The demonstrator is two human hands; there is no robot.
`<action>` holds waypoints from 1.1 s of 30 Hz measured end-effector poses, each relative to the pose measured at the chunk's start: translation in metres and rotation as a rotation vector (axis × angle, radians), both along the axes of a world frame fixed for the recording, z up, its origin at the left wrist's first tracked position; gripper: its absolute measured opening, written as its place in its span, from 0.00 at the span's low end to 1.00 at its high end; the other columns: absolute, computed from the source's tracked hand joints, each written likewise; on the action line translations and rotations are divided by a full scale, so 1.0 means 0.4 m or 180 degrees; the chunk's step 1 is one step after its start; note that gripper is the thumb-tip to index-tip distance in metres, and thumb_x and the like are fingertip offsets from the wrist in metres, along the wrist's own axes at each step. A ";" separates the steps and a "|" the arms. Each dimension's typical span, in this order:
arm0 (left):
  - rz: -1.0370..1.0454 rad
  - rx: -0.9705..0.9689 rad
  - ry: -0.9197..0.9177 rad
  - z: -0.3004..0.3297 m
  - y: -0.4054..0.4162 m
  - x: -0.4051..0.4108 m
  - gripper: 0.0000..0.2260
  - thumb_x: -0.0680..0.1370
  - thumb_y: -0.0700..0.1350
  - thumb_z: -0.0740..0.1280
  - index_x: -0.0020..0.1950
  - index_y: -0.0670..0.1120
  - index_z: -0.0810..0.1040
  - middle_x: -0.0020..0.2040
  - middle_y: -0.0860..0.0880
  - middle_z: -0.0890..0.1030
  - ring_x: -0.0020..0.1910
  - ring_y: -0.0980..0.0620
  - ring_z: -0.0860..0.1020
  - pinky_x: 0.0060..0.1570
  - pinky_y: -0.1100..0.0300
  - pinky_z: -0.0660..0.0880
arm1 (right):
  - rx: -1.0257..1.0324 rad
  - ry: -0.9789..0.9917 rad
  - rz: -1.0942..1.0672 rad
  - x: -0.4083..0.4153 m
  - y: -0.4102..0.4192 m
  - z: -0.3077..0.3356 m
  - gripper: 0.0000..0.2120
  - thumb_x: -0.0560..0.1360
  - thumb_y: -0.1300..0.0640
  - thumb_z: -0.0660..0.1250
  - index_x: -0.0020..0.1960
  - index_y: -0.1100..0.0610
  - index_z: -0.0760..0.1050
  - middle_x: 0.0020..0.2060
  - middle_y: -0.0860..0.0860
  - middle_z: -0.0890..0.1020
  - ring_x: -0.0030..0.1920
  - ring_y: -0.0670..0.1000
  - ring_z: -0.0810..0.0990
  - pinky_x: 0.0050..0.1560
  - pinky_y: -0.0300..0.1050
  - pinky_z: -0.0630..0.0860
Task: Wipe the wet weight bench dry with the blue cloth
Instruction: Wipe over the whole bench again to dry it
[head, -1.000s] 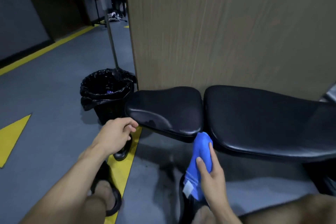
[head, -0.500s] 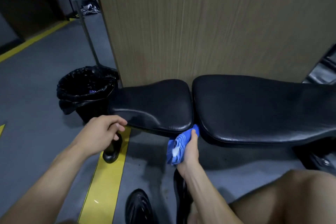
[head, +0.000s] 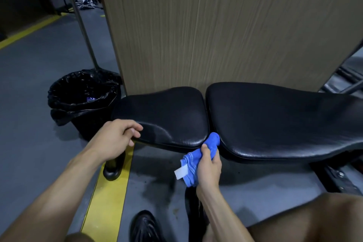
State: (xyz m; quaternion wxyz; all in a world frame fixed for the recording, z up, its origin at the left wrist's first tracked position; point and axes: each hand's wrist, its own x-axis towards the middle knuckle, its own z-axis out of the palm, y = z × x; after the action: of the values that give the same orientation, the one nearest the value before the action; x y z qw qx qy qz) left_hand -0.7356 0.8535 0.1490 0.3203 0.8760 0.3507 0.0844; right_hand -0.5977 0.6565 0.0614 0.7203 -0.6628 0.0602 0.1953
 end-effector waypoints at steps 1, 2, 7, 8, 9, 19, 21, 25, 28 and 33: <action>-0.0016 -0.0012 -0.0016 0.002 -0.003 0.001 0.14 0.84 0.42 0.60 0.53 0.58 0.82 0.47 0.58 0.85 0.37 0.61 0.83 0.44 0.57 0.81 | 0.0018 -0.0027 0.0027 -0.004 -0.010 0.006 0.06 0.80 0.54 0.64 0.47 0.50 0.79 0.42 0.48 0.83 0.45 0.49 0.81 0.51 0.45 0.77; -0.0033 -0.0023 -0.0045 0.006 -0.006 0.003 0.14 0.84 0.42 0.60 0.53 0.58 0.82 0.47 0.58 0.85 0.37 0.61 0.83 0.46 0.55 0.82 | 0.0005 -0.0108 0.0081 -0.013 -0.024 0.019 0.06 0.80 0.55 0.64 0.49 0.49 0.80 0.44 0.46 0.84 0.46 0.48 0.82 0.52 0.44 0.77; -0.0084 0.0028 -0.0223 0.028 -0.025 0.017 0.14 0.83 0.41 0.60 0.54 0.54 0.83 0.46 0.58 0.86 0.37 0.61 0.83 0.48 0.51 0.82 | 0.0059 -0.1614 0.0847 -0.025 -0.077 0.184 0.12 0.80 0.63 0.63 0.60 0.53 0.79 0.51 0.44 0.84 0.53 0.45 0.81 0.58 0.43 0.76; -0.0103 0.0020 -0.0269 0.031 -0.030 0.020 0.14 0.83 0.40 0.60 0.55 0.54 0.83 0.46 0.58 0.86 0.36 0.61 0.84 0.49 0.51 0.82 | 0.0046 -0.1929 0.0929 -0.007 -0.082 0.224 0.13 0.80 0.64 0.63 0.61 0.53 0.79 0.53 0.44 0.84 0.56 0.44 0.81 0.60 0.42 0.75; -0.0108 0.0004 -0.0318 0.034 -0.035 0.021 0.14 0.83 0.40 0.60 0.55 0.53 0.83 0.45 0.57 0.86 0.36 0.61 0.84 0.49 0.52 0.82 | -0.0042 -0.2183 0.0920 0.020 -0.088 0.258 0.15 0.79 0.65 0.63 0.64 0.53 0.78 0.57 0.44 0.84 0.59 0.44 0.80 0.62 0.41 0.75; -0.0210 -0.0021 -0.0448 0.036 -0.057 0.010 0.14 0.82 0.39 0.60 0.52 0.54 0.83 0.45 0.57 0.86 0.36 0.59 0.84 0.40 0.62 0.75 | -0.1506 -0.2742 0.0047 0.256 -0.220 0.362 0.23 0.73 0.59 0.66 0.66 0.46 0.78 0.59 0.43 0.83 0.57 0.40 0.80 0.60 0.34 0.72; -0.0236 -0.0020 -0.0433 0.035 -0.061 0.008 0.14 0.82 0.39 0.60 0.52 0.54 0.83 0.45 0.57 0.86 0.36 0.60 0.84 0.40 0.61 0.75 | -0.1847 -0.2820 0.0068 0.306 -0.213 0.393 0.23 0.72 0.56 0.66 0.66 0.45 0.78 0.58 0.45 0.84 0.60 0.49 0.80 0.64 0.45 0.75; -0.0211 -0.0038 -0.0419 0.039 -0.060 -0.005 0.14 0.83 0.39 0.60 0.53 0.54 0.83 0.46 0.56 0.86 0.36 0.60 0.84 0.40 0.62 0.74 | -0.2508 -0.3642 0.0012 0.333 -0.173 0.438 0.27 0.72 0.59 0.68 0.71 0.49 0.73 0.63 0.53 0.80 0.62 0.58 0.78 0.62 0.51 0.72; -0.0163 -0.0046 -0.0420 0.045 -0.055 -0.012 0.13 0.83 0.39 0.60 0.54 0.53 0.83 0.46 0.57 0.86 0.36 0.61 0.83 0.39 0.64 0.73 | -0.3293 -0.4286 0.1243 0.273 -0.162 0.346 0.30 0.69 0.63 0.68 0.71 0.49 0.72 0.61 0.56 0.79 0.59 0.63 0.77 0.53 0.55 0.77; -0.0180 -0.0064 -0.0451 0.043 -0.053 -0.004 0.14 0.83 0.40 0.60 0.53 0.53 0.83 0.46 0.57 0.86 0.36 0.60 0.83 0.38 0.63 0.74 | -0.4224 -0.4764 0.2841 0.172 -0.218 0.118 0.39 0.60 0.53 0.76 0.70 0.52 0.72 0.55 0.55 0.75 0.47 0.60 0.76 0.41 0.54 0.76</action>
State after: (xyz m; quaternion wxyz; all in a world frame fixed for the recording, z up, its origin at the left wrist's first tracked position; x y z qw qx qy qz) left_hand -0.7372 0.8323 0.1663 0.3554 0.8741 0.3031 0.1336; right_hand -0.5290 0.5693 0.1084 -0.0614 -0.8320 -0.5449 -0.0847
